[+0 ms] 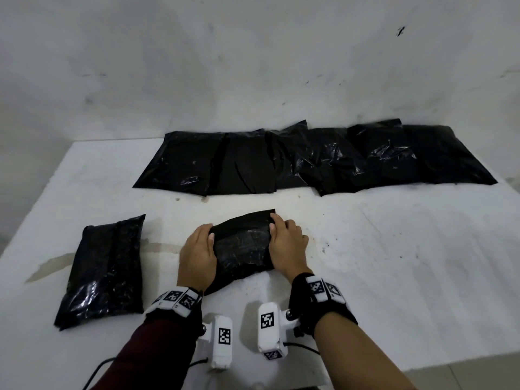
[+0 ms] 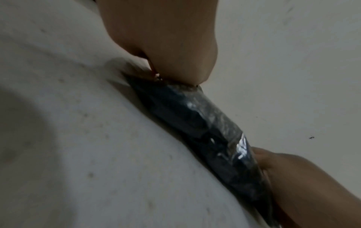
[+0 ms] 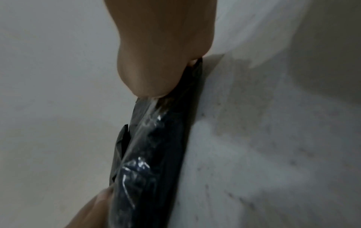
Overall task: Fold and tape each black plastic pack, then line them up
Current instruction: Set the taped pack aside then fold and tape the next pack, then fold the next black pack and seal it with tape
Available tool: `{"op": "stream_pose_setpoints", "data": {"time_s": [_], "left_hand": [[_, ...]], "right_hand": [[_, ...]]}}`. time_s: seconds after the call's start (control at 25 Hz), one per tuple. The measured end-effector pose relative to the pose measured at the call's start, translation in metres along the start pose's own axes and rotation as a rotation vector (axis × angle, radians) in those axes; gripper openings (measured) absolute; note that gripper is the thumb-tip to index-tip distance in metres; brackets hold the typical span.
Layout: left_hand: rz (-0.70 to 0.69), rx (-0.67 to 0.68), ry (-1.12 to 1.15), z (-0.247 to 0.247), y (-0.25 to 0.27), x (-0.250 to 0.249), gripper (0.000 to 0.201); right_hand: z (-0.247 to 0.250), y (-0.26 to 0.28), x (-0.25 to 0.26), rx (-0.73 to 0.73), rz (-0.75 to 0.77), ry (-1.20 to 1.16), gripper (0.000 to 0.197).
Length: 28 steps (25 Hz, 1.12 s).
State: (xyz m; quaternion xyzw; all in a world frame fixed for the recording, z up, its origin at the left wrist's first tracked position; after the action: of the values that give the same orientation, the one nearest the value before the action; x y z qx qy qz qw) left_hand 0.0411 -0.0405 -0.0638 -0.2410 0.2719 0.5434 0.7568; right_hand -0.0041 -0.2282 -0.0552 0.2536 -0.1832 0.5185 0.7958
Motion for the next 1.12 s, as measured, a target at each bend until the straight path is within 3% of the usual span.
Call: {"op": "stream_pose_setpoints", "data": {"time_s": [0.08,0.24,0.36,0.44,0.56,0.72,0.84,1.0,1.12], "left_hand": [[0.095,-0.057,-0.105,0.000,0.004,-0.007,0.032],[0.330,-0.110,-0.176,0.002,0.017,-0.027,0.029],[0.462,0.096,-0.170,-0.001,0.012,-0.028,0.044],[0.409,0.250,-0.019,-0.010,0.007,-0.019,0.057],[0.279,0.211,0.237,-0.011,0.010,-0.015,0.065],[0.224,-0.001,0.246,0.038,-0.012,-0.027,0.037],[0.247,-0.102,0.194,0.090,-0.048,-0.011,0.047],[0.369,-0.106,0.073,0.154,-0.105,0.042,0.050],[0.394,-0.047,0.095,0.186,-0.141,0.090,0.058]], "right_hand": [[0.012,-0.003,-0.009,-0.023,-0.044,-0.170,0.035],[0.024,0.022,-0.014,-0.169,-0.203,-0.246,0.026],[0.005,0.029,-0.002,0.052,-0.165,-0.391,0.040],[0.000,0.033,0.010,0.114,-0.137,-0.503,0.045],[0.010,0.040,0.031,0.093,-0.071,-0.557,0.067],[0.026,0.023,0.082,0.080,0.070,-0.653,0.075],[0.020,-0.017,0.138,0.059,0.119,-0.740,0.082],[-0.010,-0.076,0.220,0.102,0.139,-0.762,0.086],[-0.037,-0.113,0.269,0.227,0.137,-0.706,0.089]]}}
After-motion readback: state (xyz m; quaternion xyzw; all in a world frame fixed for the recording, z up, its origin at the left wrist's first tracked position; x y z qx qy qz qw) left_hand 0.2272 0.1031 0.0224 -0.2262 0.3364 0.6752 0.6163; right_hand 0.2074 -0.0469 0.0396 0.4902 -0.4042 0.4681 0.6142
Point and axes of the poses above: each hand's wrist, its own y-axis away from the middle knuckle, its own z-axis out of the back of the hand, x = y × z, the point moved 4 cm from there along -y, towards the middle knuckle, and after that the axes turned 8 degrees about x, right-handed, at the moved point
